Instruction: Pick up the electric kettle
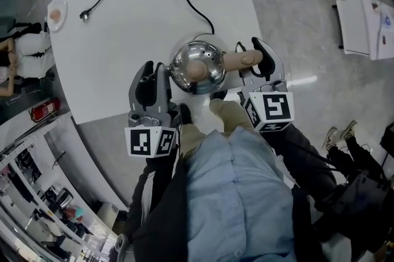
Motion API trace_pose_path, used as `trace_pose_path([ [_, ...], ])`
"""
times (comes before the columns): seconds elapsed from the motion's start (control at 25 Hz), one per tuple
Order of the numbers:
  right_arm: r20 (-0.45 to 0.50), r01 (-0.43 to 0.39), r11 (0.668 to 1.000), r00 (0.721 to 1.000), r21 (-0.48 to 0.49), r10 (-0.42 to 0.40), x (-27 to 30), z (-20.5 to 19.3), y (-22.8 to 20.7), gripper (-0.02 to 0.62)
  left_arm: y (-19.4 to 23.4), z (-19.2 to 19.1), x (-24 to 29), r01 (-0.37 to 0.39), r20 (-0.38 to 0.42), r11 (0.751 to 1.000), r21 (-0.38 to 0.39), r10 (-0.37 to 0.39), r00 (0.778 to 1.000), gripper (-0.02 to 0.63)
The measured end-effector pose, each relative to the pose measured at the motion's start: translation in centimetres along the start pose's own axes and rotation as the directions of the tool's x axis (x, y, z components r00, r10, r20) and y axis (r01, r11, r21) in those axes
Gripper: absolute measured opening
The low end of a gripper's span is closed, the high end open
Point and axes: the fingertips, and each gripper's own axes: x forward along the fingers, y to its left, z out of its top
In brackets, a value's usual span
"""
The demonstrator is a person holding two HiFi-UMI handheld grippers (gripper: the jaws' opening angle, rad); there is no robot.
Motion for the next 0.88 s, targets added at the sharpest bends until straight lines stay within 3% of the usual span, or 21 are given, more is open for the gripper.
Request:
trace_pose_path([
  [0.08, -0.004, -0.002, 1.0, 1.0, -0.02, 0.001, 0.2, 0.0, 0.1, 0.144, 0.0, 0.0, 0.1, -0.014, -0.007, 1.0, 0.003, 0.014, 1.0, 0.077],
  [0.36, 0.002, -0.017, 0.998, 1.0, -0.06, 0.017, -0.4, 1.0, 0.3, 0.138, -0.3, 1.1, -0.4, -0.021, -0.003, 1.0, -0.004, 0.021, 1.0, 0.071],
  [0.88, 0.124, -0.012, 0.998, 0.992, -0.055, 0.019, -7.3, 11.2, 4.1, 0.138, -3.8, 13.3, -5.6, 0.025, 0.155, 0.997, 0.08, -0.037, 0.987, 0.071],
])
